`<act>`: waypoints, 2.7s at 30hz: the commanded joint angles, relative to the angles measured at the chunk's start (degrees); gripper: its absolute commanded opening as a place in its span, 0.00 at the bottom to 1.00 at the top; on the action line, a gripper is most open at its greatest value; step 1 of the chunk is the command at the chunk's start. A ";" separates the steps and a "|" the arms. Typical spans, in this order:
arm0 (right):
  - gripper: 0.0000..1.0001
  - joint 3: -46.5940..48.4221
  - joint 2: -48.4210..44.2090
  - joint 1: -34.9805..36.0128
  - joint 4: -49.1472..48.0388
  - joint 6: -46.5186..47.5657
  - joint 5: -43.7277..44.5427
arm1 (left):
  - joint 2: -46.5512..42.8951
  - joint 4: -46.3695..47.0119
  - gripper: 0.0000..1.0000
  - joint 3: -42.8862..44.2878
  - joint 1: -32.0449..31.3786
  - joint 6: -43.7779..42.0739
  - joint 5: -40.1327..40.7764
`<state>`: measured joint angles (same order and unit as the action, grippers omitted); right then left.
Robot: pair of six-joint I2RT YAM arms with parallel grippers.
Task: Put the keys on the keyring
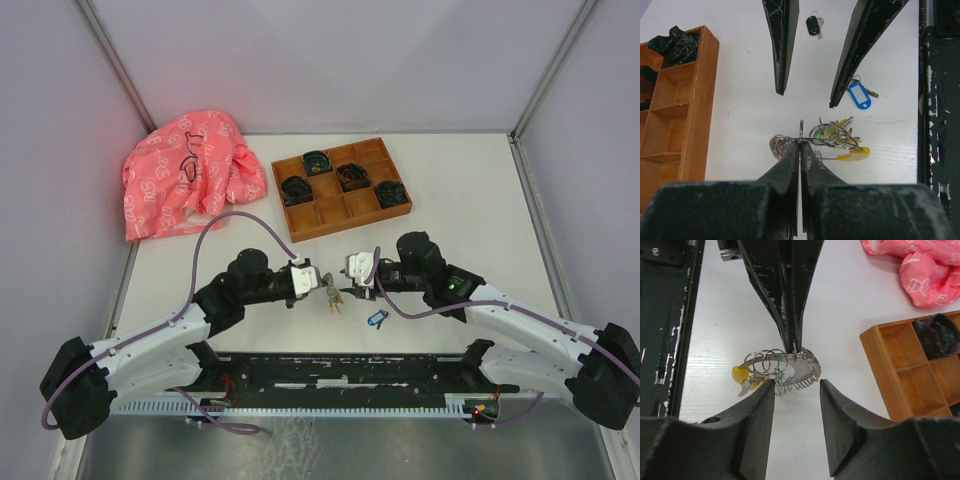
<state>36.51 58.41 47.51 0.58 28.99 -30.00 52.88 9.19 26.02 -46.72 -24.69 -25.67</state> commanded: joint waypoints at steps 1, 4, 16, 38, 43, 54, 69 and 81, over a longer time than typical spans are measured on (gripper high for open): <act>0.47 1.71 2.61 0.13 -3.60 4.16 -6.11 | -0.30 -0.71 0.03 2.68 0.08 2.27 -1.44; 0.44 1.80 3.79 0.13 -4.94 4.13 -6.52 | -0.19 -0.78 0.03 2.55 0.06 2.19 -1.64; 0.35 2.12 8.25 0.13 -9.67 1.18 -8.33 | 0.99 -1.67 0.03 3.19 0.05 2.01 -2.70; 0.01 0.30 9.42 0.05 -14.61 -4.55 -8.61 | -2.18 5.11 0.16 -1.74 0.21 2.96 -1.91; 0.01 -3.63 9.00 -0.29 -23.56 -10.08 -8.45 | -6.89 14.43 0.24 -8.10 1.04 6.04 -2.65; 0.01 -10.11 8.68 -0.57 -38.39 -18.07 -7.53 | -7.65 26.28 0.31 -15.06 4.66 12.11 -5.53; 0.01 -11.29 9.24 -0.66 -41.41 -19.59 -8.82 | -4.58 29.42 0.29 -14.69 5.50 13.07 -7.74; 0.01 -10.88 10.03 -0.66 -40.91 -19.14 -12.14 | -4.17 29.62 0.24 -14.29 5.90 13.27 -9.31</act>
<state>24.88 68.47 47.07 -36.40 10.28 -39.11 49.47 34.96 10.85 -41.21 -13.06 -33.54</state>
